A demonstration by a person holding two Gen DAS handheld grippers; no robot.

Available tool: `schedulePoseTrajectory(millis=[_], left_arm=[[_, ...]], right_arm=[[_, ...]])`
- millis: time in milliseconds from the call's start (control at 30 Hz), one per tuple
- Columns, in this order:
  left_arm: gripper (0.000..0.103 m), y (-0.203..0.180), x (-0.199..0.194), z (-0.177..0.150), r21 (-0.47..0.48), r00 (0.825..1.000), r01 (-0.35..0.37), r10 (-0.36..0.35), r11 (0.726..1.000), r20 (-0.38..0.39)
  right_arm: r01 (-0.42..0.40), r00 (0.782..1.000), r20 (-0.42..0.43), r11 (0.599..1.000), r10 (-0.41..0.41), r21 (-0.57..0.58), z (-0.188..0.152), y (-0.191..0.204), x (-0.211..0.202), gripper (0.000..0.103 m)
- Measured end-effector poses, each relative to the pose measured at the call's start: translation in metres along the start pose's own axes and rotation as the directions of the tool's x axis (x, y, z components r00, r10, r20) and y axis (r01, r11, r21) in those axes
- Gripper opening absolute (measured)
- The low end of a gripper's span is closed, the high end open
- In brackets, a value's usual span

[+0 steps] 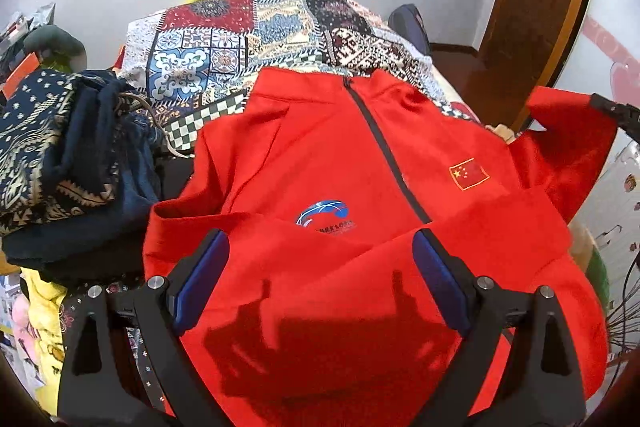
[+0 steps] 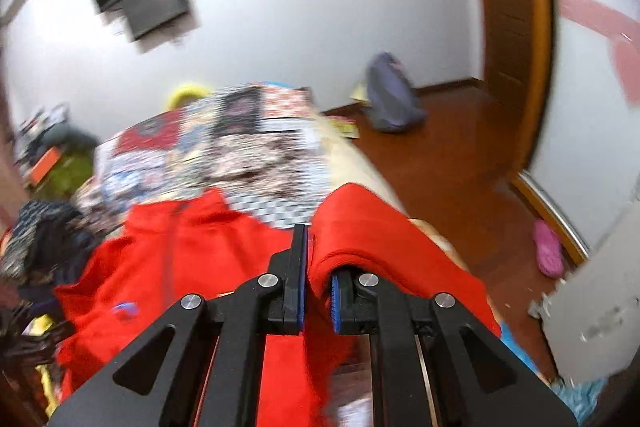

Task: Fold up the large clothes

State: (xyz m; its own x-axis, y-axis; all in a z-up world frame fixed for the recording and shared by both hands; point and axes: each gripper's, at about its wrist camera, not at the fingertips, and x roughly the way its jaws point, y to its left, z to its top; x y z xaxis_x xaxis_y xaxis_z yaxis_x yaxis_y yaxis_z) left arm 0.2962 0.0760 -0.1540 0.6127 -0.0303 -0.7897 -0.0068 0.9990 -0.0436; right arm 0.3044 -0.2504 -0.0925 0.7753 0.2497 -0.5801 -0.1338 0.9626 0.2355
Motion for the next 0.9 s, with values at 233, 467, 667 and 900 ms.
schedulePoseTrajectory(millis=[233, 467, 667, 900], left_arm=[[0.093, 0.009, -0.012, -0.005, -0.023, 1.0, 0.016, -0.016, 1.0, 0.008], [0.093, 0.01, -0.012, -0.018, -0.026, 1.0, 0.023, -0.023, 0.999, -0.012], [0.093, 0.008, -0.01, -0.025, -0.026, 0.999, 0.023, -0.024, 0.999, -0.027], [0.093, 0.0, -0.011, -0.024, -0.019, 0.999, 0.03, -0.03, 0.999, -0.025]], right_arm=[[-0.17, 0.973, -0.166, 0.983, 0.157, -0.065, -0.035, 0.061, 0.025, 0.008], [-0.204, 0.911, -0.387, 0.972, 0.144, -0.119, -0.085, 0.099, 0.072, 0.009], [-0.207, 0.864, -0.493, 0.964, 0.1, -0.167, -0.107, 0.107, 0.075, 0.029], [-0.219, 0.881, -0.457, 0.962, 0.125, -0.16, -0.101, 0.092, 0.038, 0.049]])
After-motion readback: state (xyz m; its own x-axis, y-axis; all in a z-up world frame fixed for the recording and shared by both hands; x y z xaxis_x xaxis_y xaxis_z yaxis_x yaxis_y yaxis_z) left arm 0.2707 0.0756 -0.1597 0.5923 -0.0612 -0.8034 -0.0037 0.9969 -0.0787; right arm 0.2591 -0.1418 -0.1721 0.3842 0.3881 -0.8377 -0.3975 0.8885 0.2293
